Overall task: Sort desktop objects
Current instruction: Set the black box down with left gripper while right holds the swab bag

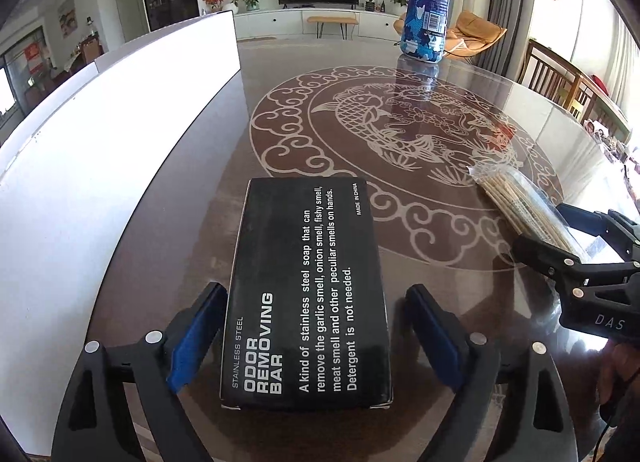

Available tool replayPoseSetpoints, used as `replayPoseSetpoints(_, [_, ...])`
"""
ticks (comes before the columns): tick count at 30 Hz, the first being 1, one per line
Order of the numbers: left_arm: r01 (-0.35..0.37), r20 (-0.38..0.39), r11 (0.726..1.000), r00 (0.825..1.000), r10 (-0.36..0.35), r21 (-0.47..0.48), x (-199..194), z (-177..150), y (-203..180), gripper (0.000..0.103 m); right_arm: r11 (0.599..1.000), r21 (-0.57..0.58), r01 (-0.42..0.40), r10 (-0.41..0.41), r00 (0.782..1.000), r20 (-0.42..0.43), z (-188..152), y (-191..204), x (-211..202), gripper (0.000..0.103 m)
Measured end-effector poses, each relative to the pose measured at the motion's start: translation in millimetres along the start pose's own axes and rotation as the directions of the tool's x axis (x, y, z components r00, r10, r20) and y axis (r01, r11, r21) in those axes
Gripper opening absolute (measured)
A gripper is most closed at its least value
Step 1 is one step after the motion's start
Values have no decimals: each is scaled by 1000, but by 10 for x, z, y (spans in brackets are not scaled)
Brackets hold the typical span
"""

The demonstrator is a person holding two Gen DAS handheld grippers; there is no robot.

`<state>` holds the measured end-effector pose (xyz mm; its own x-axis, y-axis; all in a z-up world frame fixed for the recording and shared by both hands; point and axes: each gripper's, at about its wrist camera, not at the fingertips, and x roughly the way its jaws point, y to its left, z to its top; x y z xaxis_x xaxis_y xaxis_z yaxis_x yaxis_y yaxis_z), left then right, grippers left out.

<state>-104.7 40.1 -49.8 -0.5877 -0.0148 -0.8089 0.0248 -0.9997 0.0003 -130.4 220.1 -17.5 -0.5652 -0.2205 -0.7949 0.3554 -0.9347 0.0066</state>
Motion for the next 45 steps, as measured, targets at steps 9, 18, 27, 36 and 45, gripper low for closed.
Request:
replayPoseSetpoints(9, [-7, -19, 1000, 1000, 7, -3, 22, -15, 3, 103, 999, -38, -5, 4, 1000, -28, -11, 48, 36, 100])
replayPoseSetpoints(18, [-7, -19, 1000, 1000, 7, -3, 24, -13, 4, 103, 999, -41, -8, 7, 999, -32, -34, 69, 23, 103])
replayPoseSetpoints(27, [-7, -19, 1000, 1000, 7, -3, 27, -12, 6, 103, 999, -41, -8, 7, 999, -32, -34, 67, 23, 103])
replayPoseSetpoints(36, [-7, -19, 1000, 1000, 7, -3, 29, -15, 6, 103, 999, -41, -8, 7, 999, -31, -35, 65, 23, 103])
replayPoseSetpoints(45, [-7, -19, 1000, 1000, 7, -3, 30, -16, 5, 103, 999, -41, -8, 7, 999, -31, -35, 63, 25, 103])
